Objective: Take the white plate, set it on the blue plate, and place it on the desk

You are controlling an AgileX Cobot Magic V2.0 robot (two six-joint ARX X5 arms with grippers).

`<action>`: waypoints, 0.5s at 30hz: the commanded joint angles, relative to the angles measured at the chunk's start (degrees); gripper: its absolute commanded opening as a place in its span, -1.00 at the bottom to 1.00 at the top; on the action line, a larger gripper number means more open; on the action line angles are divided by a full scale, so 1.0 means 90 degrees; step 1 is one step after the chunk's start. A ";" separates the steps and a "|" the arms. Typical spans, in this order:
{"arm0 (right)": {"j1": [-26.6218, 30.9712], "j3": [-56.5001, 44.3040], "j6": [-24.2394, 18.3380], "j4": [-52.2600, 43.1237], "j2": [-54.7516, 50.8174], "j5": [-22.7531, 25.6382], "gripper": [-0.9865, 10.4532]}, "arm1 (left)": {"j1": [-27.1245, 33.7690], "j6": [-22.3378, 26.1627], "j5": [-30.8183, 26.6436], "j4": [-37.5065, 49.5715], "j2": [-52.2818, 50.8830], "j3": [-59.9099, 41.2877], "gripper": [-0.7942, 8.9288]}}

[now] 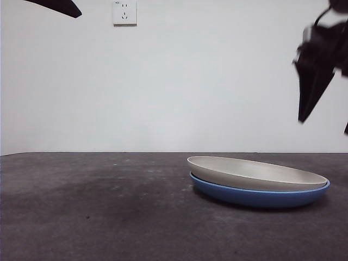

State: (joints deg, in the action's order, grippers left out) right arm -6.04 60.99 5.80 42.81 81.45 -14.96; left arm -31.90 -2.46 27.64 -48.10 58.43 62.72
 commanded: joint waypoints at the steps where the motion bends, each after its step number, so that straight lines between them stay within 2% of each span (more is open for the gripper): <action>1: -0.0017 0.0092 -0.0073 -0.0270 0.0427 -0.0027 -0.08 | -0.0029 0.0056 0.0051 0.0046 0.0034 0.0058 -0.19; 6: -0.0017 0.0092 -0.0075 -0.0612 0.0988 -0.0027 -0.08 | -0.0029 0.0056 0.0051 0.0046 0.0034 0.0058 -0.19; 10: -0.0024 0.0092 -0.0075 -0.0831 0.1324 -0.0068 -0.20 | -0.0029 0.0053 0.0051 0.0053 0.0034 0.0058 -0.19; 15: -0.0029 0.0092 -0.0073 -0.1005 0.1630 -0.0172 -0.24 | -0.0029 0.0053 0.0051 0.0056 0.0034 0.0058 -0.19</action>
State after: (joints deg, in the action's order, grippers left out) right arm -6.07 60.99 5.80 34.17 94.91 -16.47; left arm -31.90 -2.44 27.64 -48.07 58.43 62.72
